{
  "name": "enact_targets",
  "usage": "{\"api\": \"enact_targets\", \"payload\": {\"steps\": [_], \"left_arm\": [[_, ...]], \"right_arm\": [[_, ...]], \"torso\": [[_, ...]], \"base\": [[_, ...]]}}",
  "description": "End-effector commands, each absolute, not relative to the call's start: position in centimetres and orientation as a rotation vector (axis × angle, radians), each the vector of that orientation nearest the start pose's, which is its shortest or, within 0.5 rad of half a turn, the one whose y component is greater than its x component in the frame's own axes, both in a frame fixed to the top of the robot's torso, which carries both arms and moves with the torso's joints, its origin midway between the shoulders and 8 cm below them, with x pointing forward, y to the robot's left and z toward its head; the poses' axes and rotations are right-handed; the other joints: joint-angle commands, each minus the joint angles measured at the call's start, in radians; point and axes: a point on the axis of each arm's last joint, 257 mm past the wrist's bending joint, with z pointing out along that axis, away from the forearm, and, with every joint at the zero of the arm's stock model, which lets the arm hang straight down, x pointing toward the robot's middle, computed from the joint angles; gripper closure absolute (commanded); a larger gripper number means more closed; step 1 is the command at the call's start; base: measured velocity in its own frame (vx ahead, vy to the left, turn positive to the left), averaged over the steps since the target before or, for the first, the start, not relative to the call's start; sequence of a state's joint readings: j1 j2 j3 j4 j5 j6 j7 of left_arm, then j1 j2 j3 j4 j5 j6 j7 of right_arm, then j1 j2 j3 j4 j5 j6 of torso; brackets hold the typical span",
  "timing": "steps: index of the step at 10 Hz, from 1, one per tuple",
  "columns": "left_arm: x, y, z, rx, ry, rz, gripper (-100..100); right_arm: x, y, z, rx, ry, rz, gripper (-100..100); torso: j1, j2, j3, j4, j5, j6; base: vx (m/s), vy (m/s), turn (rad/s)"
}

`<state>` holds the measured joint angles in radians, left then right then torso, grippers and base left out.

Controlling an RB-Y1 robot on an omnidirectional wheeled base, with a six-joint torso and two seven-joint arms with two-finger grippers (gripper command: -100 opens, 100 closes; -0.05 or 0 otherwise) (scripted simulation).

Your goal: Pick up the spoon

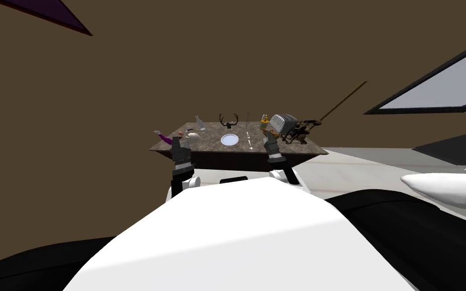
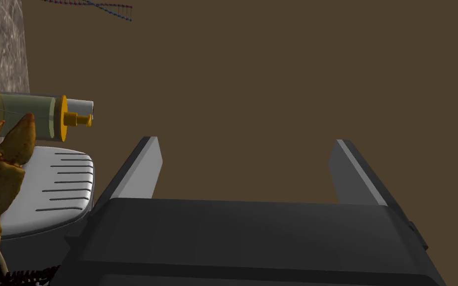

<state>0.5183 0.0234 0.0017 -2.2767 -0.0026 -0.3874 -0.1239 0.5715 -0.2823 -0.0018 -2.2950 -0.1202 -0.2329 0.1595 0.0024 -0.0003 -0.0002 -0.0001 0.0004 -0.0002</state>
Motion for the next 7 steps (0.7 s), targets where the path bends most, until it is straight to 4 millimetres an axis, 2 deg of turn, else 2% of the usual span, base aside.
{"api": "enact_targets", "payload": {"steps": [1, 4, 5, 7], "left_arm": [[36.1, 28.4, -0.6, -0.692, 0.757, -1.147, 0], [36.1, 28.4, -0.6, -0.692, 0.757, -1.147, 0], [36.1, 28.4, -0.6, -0.692, 0.757, -1.147, 0], [36.1, 28.4, -0.6, -0.692, 0.757, -1.147, 0]], "right_arm": [[37.2, -28.7, -6.0, 0.696, 1.092, 1.087, -100], [37.3, -30.5, -11.2, 0.715, 1.276, 0.954, -100], [37.3, -30.5, -11.3, 0.717, 1.281, 0.951, -100], [36.9, -32.2, -14.9, 0.728, 1.407, 0.850, -100]], "torso": [[0.000, 0.000, 0.000, 0.000, 0.000, 0.000], [0.000, 0.000, 0.000, 0.000, 0.000, 0.000], [0.001, 0.000, 0.000, 0.000, 0.000, 0.000], [0.000, -0.001, 0.000, 0.000, 0.000, 0.000]], "base": [[0.008, 0.026, 0.050], [0.012, 0.042, 0.152], [0.015, 0.033, 0.038], [0.020, 0.041, 0.144]]}}
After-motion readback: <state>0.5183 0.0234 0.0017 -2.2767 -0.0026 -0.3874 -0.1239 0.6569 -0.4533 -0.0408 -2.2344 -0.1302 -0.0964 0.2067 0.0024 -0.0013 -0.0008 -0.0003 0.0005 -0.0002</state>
